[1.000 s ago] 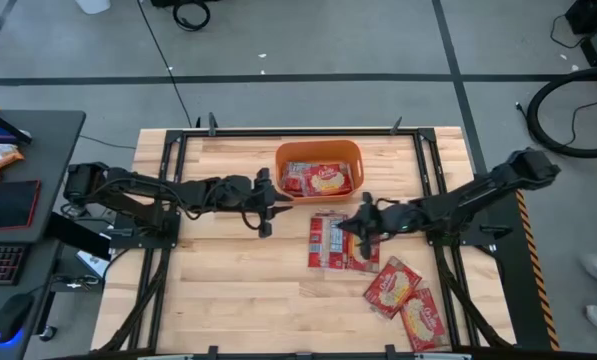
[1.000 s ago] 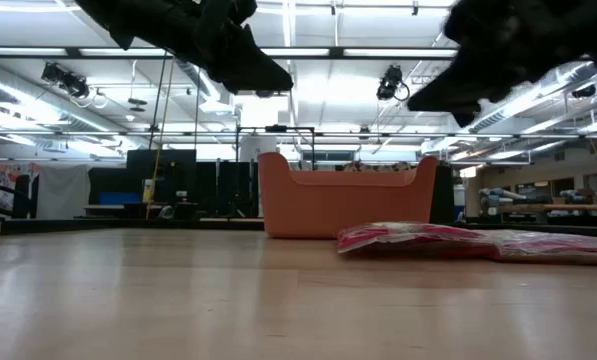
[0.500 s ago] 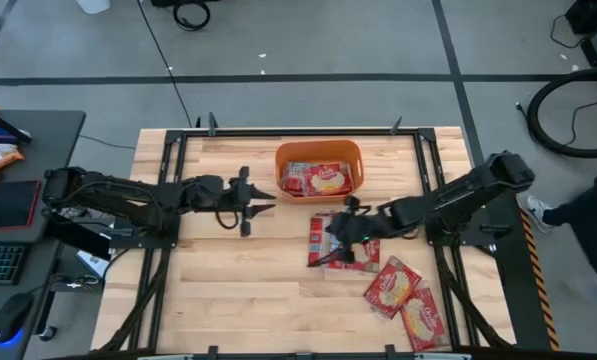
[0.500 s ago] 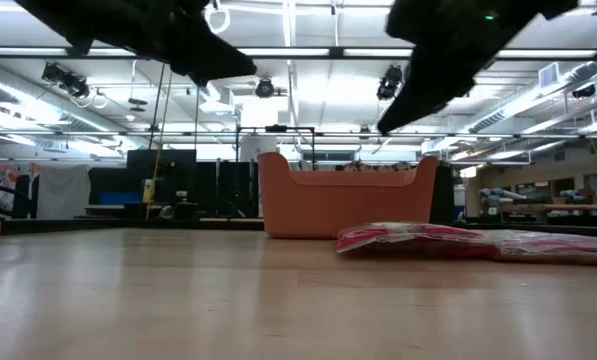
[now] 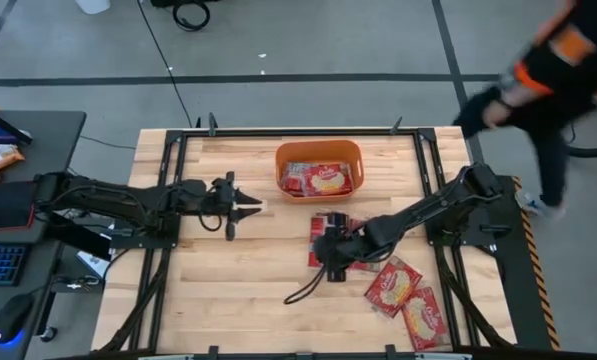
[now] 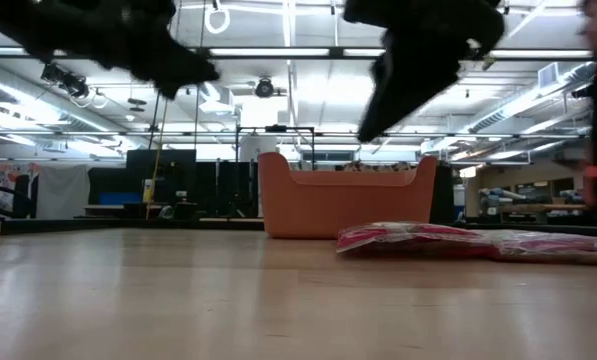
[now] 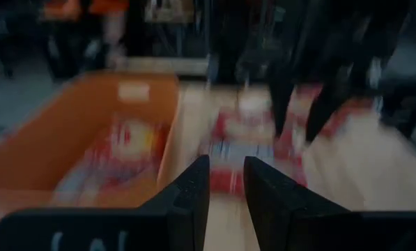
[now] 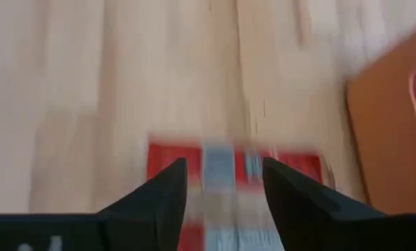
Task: Sort popcorn bags into baskets
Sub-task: Put the red popcorn bag into the orange bin
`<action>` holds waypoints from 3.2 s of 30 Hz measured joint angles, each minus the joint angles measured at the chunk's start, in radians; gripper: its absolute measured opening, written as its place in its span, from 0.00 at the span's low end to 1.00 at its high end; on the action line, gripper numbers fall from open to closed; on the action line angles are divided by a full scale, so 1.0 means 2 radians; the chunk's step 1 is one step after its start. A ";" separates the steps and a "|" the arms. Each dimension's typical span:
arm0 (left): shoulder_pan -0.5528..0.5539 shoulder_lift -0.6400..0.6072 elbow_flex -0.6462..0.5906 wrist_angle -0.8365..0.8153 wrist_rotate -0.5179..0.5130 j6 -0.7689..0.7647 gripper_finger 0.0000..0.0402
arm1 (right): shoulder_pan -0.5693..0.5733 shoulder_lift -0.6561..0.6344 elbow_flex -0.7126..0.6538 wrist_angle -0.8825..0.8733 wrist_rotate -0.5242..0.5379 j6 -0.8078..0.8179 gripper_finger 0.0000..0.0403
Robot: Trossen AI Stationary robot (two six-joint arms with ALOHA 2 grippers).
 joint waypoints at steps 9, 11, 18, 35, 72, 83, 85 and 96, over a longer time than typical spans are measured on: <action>-0.016 -0.001 -0.005 0.022 -0.007 -0.001 0.23 | 0.024 -0.016 0.002 -0.046 0.005 0.066 0.49; -0.015 -0.005 -0.008 0.016 -0.008 0.005 0.23 | 0.027 -0.017 0.001 -0.037 0.005 0.064 0.49; -0.014 -0.002 -0.006 0.021 -0.010 0.008 0.23 | 0.030 -0.018 -0.003 -0.030 0.005 0.067 0.49; -0.014 -0.003 -0.007 0.001 -0.011 0.008 0.23 | 0.077 0.114 0.096 -0.017 0.037 -0.017 0.49; -0.014 -0.003 -0.007 -0.014 -0.011 0.008 0.23 | 0.077 0.258 0.201 -0.269 0.107 0.071 0.13; -0.014 -0.003 -0.007 -0.017 -0.011 0.008 0.23 | 0.076 0.259 0.276 -0.345 0.103 0.057 0.05; -0.014 -0.003 -0.007 -0.017 -0.011 0.008 0.23 | 0.076 0.259 0.296 -0.367 0.106 0.057 0.03; -0.014 -0.003 -0.007 -0.021 -0.011 0.008 0.23 | 0.072 0.256 0.406 -0.492 0.124 0.085 0.02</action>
